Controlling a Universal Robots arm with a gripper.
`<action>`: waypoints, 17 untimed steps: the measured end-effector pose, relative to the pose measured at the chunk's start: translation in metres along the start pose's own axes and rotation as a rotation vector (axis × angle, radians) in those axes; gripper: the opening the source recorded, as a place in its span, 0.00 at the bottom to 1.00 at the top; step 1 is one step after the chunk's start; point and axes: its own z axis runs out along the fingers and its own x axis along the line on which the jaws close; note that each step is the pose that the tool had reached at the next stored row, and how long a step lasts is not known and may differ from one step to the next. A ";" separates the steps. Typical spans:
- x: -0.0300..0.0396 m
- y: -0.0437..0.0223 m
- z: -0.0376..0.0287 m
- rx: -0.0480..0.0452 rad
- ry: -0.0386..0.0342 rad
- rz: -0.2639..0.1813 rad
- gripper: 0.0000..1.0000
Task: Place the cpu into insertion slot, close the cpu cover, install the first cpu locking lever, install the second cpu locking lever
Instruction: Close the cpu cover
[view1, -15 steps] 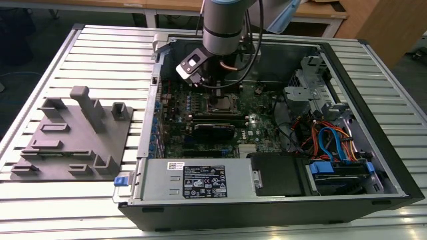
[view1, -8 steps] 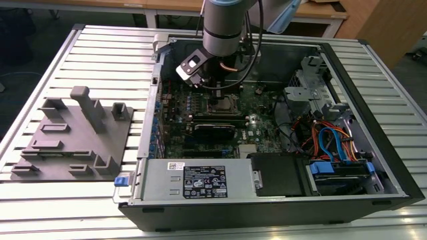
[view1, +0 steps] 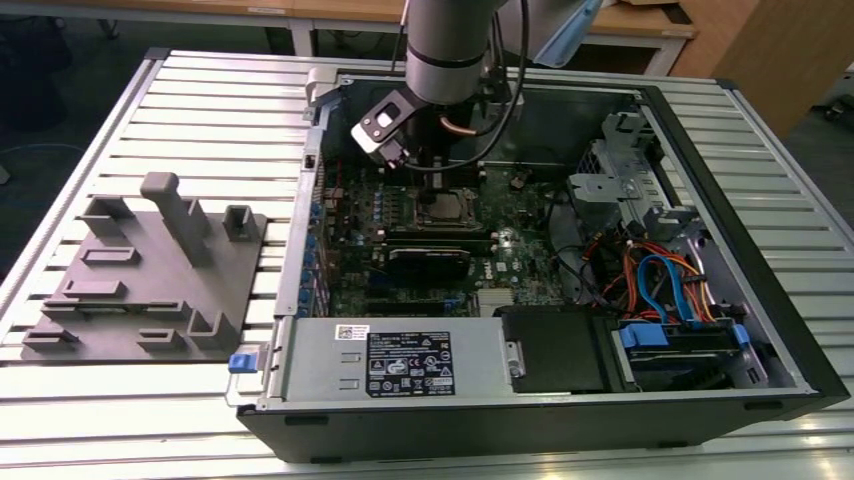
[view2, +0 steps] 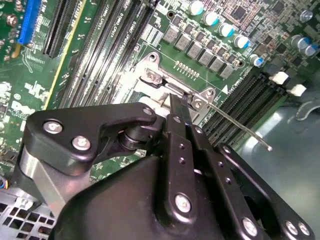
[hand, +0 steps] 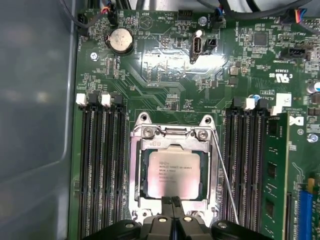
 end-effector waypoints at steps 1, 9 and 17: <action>0.0000 0.0000 0.0000 -0.0001 0.0002 0.000 0.10; -0.0002 0.0086 -0.0001 0.0008 0.0001 0.000 0.10; -0.0004 0.0176 0.0000 0.0010 0.0002 0.000 0.10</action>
